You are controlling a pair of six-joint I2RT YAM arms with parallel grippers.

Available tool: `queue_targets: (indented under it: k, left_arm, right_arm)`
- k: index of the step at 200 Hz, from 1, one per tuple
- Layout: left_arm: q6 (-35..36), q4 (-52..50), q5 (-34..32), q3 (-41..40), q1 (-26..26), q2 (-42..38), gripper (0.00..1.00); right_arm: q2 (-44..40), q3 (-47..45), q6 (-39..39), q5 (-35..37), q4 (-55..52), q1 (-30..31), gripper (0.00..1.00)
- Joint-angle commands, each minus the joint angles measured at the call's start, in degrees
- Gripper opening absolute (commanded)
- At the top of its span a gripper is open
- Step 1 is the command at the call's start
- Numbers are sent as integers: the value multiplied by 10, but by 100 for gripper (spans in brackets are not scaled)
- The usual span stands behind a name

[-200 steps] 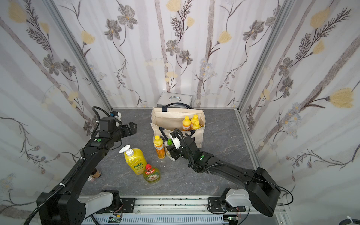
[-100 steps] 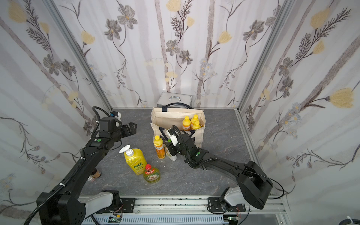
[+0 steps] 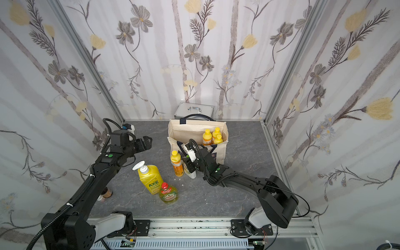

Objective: Pack dish soap into the shopping bag
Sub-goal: Pick up the bottle of dish soap at the center of the board.

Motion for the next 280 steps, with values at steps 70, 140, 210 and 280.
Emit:
queue_targets:
  k: [70, 140, 210, 280]
  left_arm:
    - [0, 12, -4, 0, 0, -4, 100]
    - [0, 12, -5, -2, 0, -6, 100]
    - [-1, 10, -8, -5, 0, -13, 100]
    - [-1, 12, -9, -5, 0, -13, 100]
  right_arm:
    - [8, 4, -3, -7, 25, -1, 34]
    - [5, 3, -2, -8, 17, -1, 26]
    - [-7, 4, -15, 18, -9, 6, 11]
    - [-47, 2, -25, 49, -53, 16, 1]
